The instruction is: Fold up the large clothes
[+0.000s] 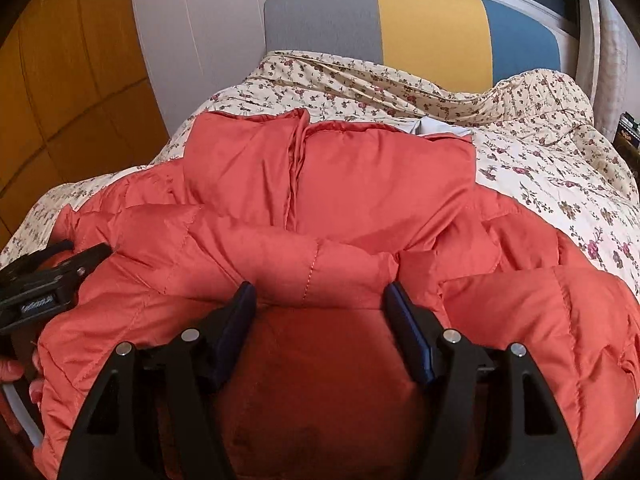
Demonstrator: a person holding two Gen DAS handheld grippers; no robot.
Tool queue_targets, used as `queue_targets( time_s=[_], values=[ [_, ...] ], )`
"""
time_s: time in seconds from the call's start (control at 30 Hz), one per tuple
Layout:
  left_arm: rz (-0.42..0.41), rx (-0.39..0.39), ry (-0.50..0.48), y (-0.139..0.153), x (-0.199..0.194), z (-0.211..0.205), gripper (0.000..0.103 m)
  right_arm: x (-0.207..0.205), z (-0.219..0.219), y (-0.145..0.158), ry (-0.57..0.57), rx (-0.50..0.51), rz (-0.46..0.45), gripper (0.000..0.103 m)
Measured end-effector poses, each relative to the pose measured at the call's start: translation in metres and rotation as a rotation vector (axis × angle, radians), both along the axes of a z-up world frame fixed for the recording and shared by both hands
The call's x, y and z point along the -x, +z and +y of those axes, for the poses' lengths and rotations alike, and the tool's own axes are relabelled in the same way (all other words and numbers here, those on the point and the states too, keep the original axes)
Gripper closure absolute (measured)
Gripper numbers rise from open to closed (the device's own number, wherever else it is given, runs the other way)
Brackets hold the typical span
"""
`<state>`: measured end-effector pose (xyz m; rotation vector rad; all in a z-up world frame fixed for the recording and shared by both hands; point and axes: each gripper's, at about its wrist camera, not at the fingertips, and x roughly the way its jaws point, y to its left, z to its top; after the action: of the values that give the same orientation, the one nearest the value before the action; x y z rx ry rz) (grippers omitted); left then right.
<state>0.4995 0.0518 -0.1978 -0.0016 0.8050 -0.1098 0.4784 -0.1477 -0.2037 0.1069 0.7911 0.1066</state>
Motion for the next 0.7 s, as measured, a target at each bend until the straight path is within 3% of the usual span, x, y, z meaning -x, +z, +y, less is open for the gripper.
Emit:
queue_targets(
  time_s=[0.27,0.33,0.47,0.63,0.7],
  values=[
    [-0.105,-0.110,0.130,0.017,0.055,0.013,0.003,0.009,0.001,0.005,-0.011,0.000,-0.023,0.033],
    [-0.072,-0.095,0.164,0.011,0.053,0.023,0.003,0.011,0.001,0.005,-0.012,0.000,-0.028,0.033],
    [0.049,0.018,0.171,-0.007,0.029,0.043,0.003,0.009,0.002,0.002,-0.010,0.004,-0.018,0.032],
    [0.053,0.001,0.176,-0.006,0.031,0.041,0.003,0.014,-0.004,0.009,0.010,-0.018,0.019,0.032],
    [0.044,-0.015,0.172,0.001,0.043,0.040,0.003,0.031,-0.011,0.019,0.009,-0.044,0.030,0.025]
  ],
)
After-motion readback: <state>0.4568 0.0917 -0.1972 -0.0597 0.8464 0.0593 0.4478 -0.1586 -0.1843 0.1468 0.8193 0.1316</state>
